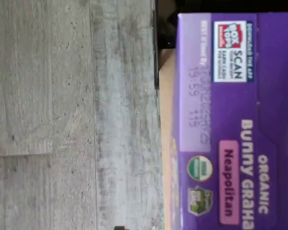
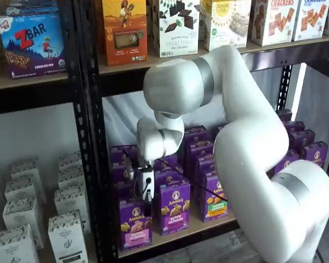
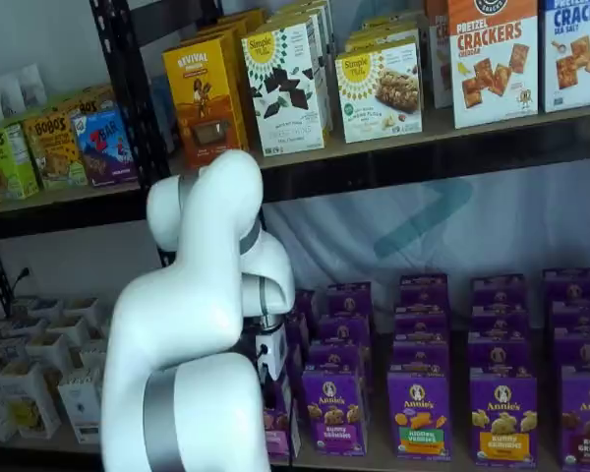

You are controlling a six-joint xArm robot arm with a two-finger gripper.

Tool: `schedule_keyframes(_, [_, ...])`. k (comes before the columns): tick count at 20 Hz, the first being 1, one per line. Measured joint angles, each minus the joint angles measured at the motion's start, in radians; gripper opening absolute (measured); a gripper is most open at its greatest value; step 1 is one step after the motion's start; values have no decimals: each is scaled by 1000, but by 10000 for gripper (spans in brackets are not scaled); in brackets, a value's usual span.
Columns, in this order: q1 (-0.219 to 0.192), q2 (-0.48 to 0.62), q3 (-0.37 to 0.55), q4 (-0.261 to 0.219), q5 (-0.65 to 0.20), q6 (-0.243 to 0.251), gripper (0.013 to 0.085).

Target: Pick up the purple box with a pink patch in the middle, on the bottom shelf, the first box from the left

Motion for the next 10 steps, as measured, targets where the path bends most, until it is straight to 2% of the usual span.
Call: schedule_keyframes(10, [9,38,-32,8,8,2,850])
